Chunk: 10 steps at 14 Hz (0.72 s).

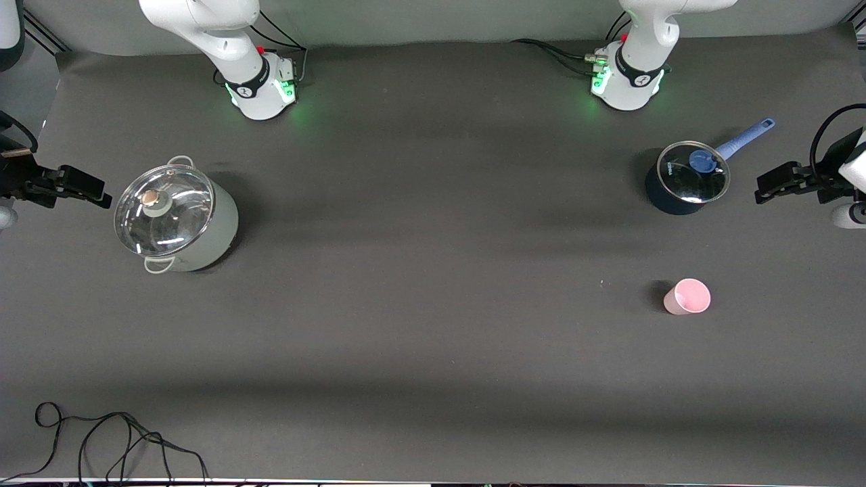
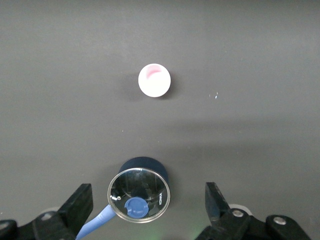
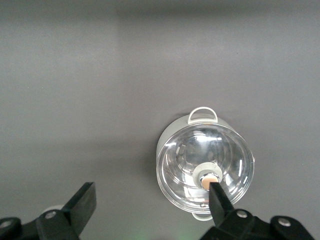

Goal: Transfer pink cup from left to right arm

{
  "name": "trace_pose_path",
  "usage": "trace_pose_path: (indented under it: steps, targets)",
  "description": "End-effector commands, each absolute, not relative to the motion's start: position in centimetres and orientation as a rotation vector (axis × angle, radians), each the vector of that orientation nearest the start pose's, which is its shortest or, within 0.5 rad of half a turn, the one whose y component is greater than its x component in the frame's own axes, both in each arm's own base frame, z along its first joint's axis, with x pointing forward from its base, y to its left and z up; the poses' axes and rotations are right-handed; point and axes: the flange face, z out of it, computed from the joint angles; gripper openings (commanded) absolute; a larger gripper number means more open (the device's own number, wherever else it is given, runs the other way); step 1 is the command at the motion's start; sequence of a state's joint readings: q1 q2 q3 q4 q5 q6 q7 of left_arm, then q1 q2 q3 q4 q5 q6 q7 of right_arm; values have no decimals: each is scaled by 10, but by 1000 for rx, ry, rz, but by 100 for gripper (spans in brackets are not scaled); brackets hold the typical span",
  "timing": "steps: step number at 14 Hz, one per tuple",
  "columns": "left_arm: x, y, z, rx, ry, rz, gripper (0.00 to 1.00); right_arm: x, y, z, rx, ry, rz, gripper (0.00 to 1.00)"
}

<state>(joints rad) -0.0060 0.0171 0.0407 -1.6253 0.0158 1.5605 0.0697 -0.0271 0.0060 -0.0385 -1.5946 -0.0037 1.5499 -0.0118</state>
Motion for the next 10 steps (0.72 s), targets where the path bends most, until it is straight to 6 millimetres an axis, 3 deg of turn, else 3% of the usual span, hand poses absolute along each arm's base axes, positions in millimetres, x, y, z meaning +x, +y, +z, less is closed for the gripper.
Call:
trace_pose_path:
  steps: [1, 3, 7, 10]
  targets:
    - [554, 25, 600, -3161, 126, 135, 100, 552, -38, 611, -3127, 70, 71, 100]
    - [555, 49, 598, -3205, 152, 130, 100, 552, -38, 611, -3127, 70, 71, 100]
    - [559, 114, 590, -3235, 560, 85, 100, 552, -38, 611, -3126, 70, 71, 100]
    - [558, 169, 569, -3276, 877, -18, 100, 552, -38, 611, -3126, 70, 71, 100]
